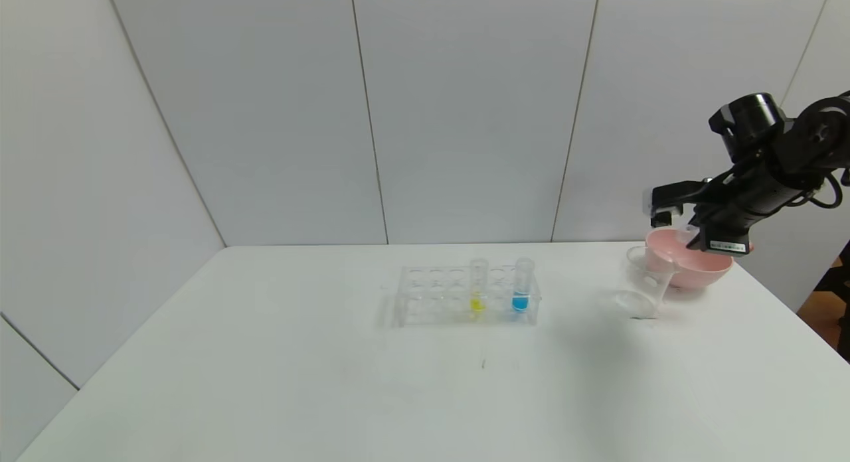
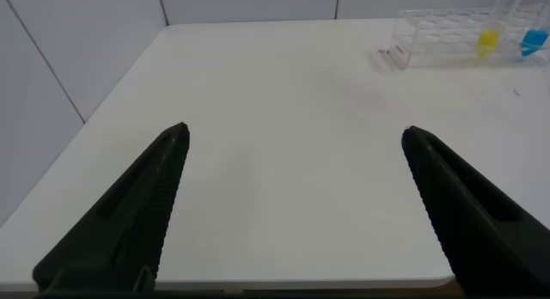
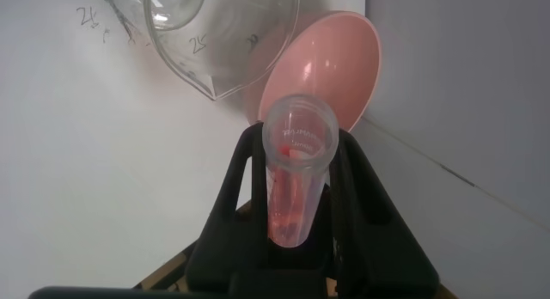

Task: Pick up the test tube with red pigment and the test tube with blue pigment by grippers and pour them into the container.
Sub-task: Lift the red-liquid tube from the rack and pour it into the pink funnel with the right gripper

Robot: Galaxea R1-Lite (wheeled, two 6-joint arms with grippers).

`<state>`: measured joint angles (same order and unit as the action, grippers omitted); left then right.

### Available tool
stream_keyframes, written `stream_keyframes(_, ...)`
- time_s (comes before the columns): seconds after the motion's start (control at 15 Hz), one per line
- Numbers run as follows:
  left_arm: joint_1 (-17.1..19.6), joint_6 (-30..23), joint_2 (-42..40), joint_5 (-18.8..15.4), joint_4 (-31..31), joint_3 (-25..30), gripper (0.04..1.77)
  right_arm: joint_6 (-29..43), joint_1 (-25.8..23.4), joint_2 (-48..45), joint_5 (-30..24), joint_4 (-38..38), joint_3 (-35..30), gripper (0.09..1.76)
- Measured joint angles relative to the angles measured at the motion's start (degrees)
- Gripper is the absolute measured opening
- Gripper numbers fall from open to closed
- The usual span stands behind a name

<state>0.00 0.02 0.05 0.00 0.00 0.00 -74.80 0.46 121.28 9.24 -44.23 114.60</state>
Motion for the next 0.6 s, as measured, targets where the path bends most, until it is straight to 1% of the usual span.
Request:
stream_keyframes(0.2, 0.0, 0.0, 0.0, 0.0, 0.0, 0.0, 1.76, -0.2, 0.2, 1.1, 0.6, 1.1, 0.0, 0.49)
stream_keyframes(0.4, 0.0, 0.0, 0.0, 0.0, 0.0, 0.0, 1.76, -0.5, 1.1, 1.6, 3.8, 1.4, 0.0, 0.49)
stream_keyframes(0.6, 0.0, 0.0, 0.0, 0.0, 0.0, 0.0, 1.76, -1.1, 1.7, 2.0, 5.0, 1.8, 0.0, 0.49)
